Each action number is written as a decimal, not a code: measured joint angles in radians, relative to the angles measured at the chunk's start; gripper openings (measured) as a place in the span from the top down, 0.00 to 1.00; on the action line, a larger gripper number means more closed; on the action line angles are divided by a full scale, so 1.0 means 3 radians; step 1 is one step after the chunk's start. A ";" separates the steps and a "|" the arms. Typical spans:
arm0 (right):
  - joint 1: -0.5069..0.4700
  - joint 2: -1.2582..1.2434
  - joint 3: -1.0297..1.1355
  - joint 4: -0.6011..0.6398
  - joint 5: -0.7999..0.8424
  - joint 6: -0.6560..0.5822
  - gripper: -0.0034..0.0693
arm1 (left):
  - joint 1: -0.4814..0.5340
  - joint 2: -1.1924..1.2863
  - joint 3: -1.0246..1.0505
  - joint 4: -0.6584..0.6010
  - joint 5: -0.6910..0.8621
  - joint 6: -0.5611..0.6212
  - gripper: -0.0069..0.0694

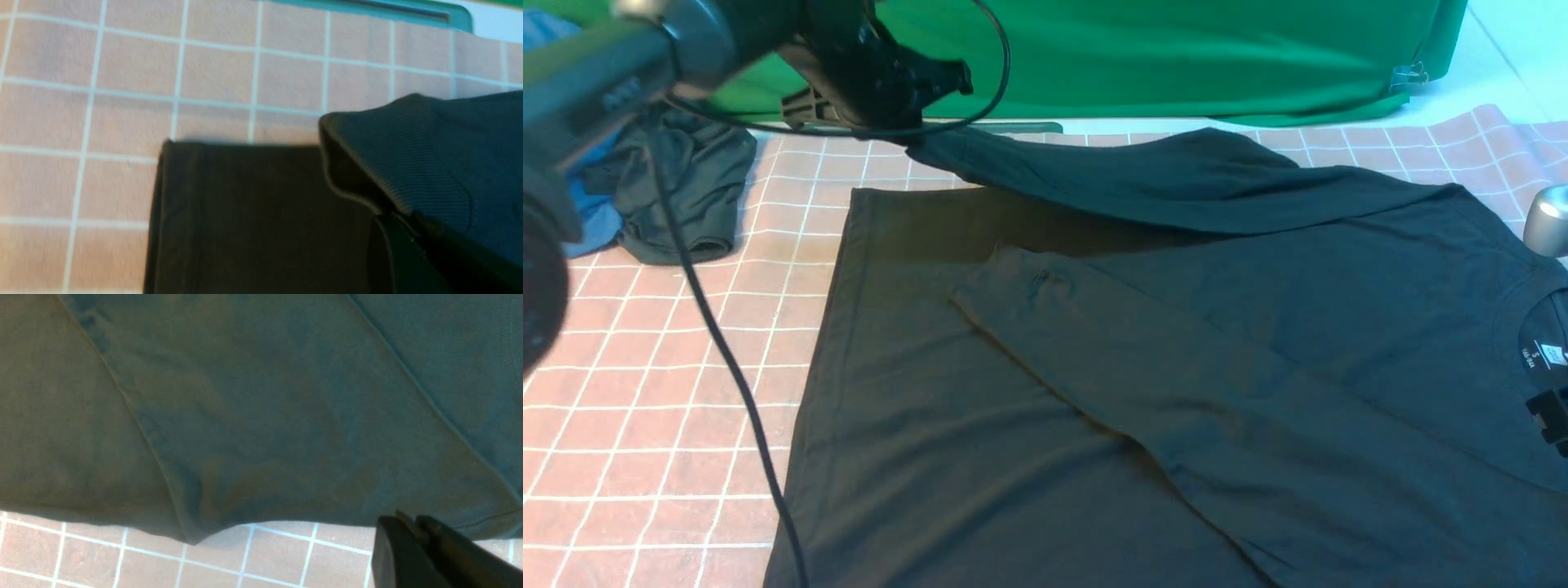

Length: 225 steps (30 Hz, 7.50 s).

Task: Fold a long-sleeved shirt over a pink coffee tablecloth.
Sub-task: 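Fold the left side of the dark shirt inward over its body with the left gripper, then grasp the near edge of the shirt at its hem and shoulder corners, then fold the black garment in half by bringing its near edge over to the far edge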

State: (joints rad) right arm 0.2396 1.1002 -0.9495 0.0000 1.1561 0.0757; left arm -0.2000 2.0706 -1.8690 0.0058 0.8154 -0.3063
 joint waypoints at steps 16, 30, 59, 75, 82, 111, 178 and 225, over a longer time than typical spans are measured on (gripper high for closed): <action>0.0000 0.0000 0.0000 0.0000 -0.0083 -0.0077 0.83 | -0.0279 -0.0521 0.0172 -0.0215 0.1191 0.0083 0.87; 0.0000 0.0000 0.0000 0.0000 -0.0084 -0.0083 0.83 | -0.0410 -0.0989 0.1223 -0.0056 0.1197 -0.0196 0.87; 0.0000 -0.0316 0.0202 0.0125 -0.0147 -0.0073 0.78 | -0.0425 -0.0992 0.1562 -0.0019 0.1337 -0.0208 0.69; 0.0000 -0.0579 0.0202 0.0021 -0.0068 -0.0048 0.76 | -0.0425 -0.1656 0.2226 -0.0144 0.1308 -0.0207 0.79; 0.0000 -0.0579 0.0202 0.0018 -0.0214 -0.0048 0.75 | -0.0425 -0.2426 0.3425 -0.0406 0.1255 -0.0298 0.86; 0.0000 -0.0579 0.0202 0.0000 -0.0487 -0.0025 0.72 | -0.0425 -0.2230 0.4474 -0.0357 0.0129 -0.0118 0.76; -0.1413 0.1343 0.0313 -0.0504 0.0144 -0.0063 0.86 | -0.0425 -0.3244 0.3817 0.0003 0.0581 -0.0459 0.87; -0.0374 0.2924 -0.2134 0.0270 -0.0458 -0.1547 0.19 | 0.0300 -0.0412 0.0665 -0.0019 0.0868 -0.0291 0.87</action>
State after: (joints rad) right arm 0.1273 1.9776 -1.5898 0.0811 1.0187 -0.3882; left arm -0.1099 1.9470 -1.6695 0.0000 1.0759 -0.3936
